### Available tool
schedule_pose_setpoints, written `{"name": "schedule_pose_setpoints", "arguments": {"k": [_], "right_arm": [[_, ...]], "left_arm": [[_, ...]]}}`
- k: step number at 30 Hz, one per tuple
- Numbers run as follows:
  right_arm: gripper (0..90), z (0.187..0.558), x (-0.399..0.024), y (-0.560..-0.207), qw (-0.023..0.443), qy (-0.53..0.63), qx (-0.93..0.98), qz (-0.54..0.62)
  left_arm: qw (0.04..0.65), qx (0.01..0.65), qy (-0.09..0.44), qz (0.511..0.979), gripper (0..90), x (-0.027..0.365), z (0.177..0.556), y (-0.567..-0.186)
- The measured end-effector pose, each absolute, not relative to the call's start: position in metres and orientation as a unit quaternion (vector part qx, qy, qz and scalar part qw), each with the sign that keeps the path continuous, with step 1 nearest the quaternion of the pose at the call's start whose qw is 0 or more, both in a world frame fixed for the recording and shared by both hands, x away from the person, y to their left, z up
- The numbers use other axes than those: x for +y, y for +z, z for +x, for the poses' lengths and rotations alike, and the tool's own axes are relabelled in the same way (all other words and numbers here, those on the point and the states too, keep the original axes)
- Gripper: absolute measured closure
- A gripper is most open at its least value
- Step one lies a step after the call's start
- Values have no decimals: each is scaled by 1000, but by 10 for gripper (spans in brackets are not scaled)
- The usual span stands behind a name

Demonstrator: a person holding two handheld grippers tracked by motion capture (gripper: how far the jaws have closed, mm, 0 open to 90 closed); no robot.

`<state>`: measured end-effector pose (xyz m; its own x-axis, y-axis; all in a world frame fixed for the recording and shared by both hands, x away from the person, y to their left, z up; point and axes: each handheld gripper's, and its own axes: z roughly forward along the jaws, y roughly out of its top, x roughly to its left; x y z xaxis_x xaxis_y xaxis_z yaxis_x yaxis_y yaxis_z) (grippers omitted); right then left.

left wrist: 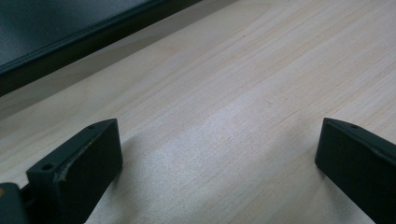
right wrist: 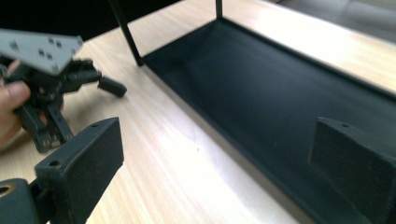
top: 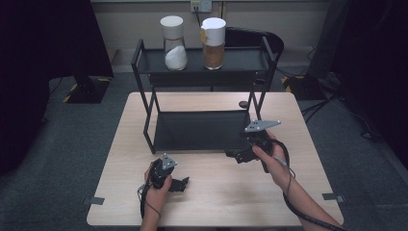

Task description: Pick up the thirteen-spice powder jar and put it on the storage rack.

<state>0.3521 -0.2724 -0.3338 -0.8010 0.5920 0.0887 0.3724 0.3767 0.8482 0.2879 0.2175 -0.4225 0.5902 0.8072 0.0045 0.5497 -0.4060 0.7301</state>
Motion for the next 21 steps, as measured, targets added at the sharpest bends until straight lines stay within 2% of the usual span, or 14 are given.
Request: {"name": "schedule_pose_setpoints", "arguments": {"k": [21], "right_arm": [[18,322,-282,-406,91,430,854,278]], "left_arm": [[353,416,182,818,0,217,288,-422]]}}
